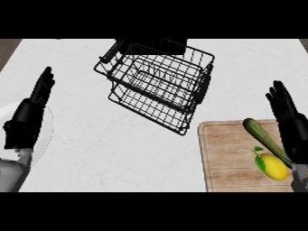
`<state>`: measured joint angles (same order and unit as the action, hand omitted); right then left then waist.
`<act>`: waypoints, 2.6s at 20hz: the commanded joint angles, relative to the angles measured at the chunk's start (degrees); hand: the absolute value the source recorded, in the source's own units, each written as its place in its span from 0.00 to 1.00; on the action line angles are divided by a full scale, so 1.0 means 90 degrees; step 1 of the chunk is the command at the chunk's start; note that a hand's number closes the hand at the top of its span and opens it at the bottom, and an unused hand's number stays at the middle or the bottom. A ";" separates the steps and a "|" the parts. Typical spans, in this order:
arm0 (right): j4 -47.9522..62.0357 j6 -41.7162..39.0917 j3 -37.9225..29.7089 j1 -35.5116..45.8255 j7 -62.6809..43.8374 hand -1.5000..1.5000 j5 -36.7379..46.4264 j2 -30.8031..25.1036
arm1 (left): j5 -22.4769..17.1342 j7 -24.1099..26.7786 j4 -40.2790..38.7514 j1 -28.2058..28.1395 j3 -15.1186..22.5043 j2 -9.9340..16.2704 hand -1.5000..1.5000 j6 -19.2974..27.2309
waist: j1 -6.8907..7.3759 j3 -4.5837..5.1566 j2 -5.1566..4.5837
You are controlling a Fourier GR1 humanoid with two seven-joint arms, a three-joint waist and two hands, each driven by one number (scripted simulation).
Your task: Pick the squash from the cutting board and place it in the tiered basket
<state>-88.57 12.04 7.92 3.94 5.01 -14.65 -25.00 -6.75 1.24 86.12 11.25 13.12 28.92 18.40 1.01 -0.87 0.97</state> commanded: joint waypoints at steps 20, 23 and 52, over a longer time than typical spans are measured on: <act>-0.0484 -0.3230 0.0324 0.1271 0.0149 0.00 0.0487 -0.1933 | -0.1007 0.0508 -0.0919 -0.0415 0.0261 -0.1061 0.50 -0.1585 | -0.0263 0.0115 -0.0048; -0.0542 -0.3502 0.0469 0.1653 -0.0339 0.00 0.1438 -0.2961 | -0.0940 0.0514 -0.0807 -0.0477 0.0375 -0.1149 0.50 -0.1524 | -0.0179 0.0128 -0.0036; -0.2223 -0.4822 0.0983 0.0047 -0.2319 0.00 0.5072 -0.3167 | -0.0410 0.0590 -0.0750 -0.0626 0.0019 -0.1643 0.50 -0.1787 | -0.0097 0.0093 -0.0107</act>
<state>-112.93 -32.83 15.41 7.09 -18.60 24.79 -55.26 -11.19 6.81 77.61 7.14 13.17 14.93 2.14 -0.07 0.00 0.05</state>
